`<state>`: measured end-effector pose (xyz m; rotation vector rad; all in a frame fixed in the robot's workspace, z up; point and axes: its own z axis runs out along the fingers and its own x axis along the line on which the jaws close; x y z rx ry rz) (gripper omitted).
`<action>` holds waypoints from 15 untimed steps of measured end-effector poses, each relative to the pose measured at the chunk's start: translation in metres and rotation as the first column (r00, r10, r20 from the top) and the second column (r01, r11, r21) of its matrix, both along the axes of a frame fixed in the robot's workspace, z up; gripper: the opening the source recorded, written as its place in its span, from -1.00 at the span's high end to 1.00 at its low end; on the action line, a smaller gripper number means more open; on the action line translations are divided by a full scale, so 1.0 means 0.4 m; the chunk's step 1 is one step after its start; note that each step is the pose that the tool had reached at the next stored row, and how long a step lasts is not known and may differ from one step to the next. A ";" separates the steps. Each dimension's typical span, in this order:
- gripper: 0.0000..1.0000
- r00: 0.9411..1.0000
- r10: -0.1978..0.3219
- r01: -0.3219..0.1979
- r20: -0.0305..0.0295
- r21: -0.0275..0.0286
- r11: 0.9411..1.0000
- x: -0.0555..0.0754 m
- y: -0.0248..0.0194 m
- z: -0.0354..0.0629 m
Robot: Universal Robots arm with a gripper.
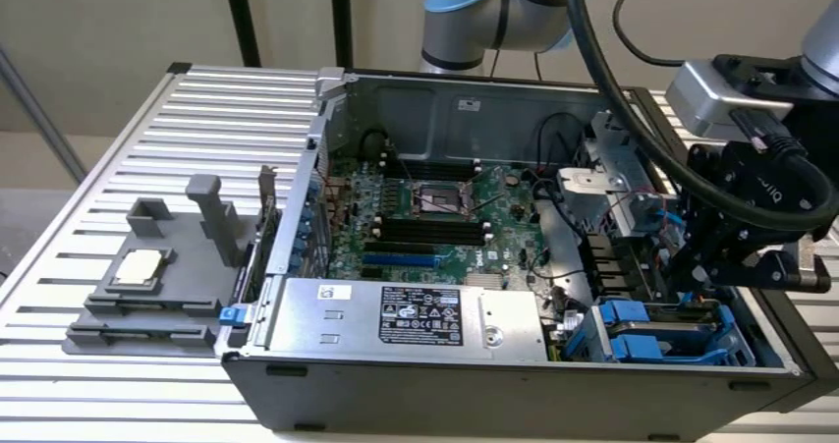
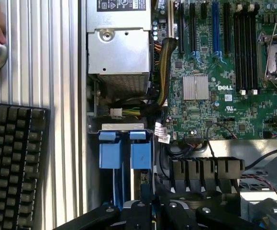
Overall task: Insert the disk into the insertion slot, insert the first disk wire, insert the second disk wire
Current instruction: 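Insert the second disk wire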
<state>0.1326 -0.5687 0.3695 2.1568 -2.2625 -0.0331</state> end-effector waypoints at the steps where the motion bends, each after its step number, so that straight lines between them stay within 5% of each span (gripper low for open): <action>1: 0.67 1.000 0.000 0.000 0.002 0.004 1.000 0.000 -0.002 -0.003; 7: 0.67 1.000 0.000 0.000 0.014 0.032 1.000 0.000 -0.021 -0.018; 15: 0.67 1.000 -0.001 0.000 0.025 0.046 0.999 -0.006 -0.036 -0.038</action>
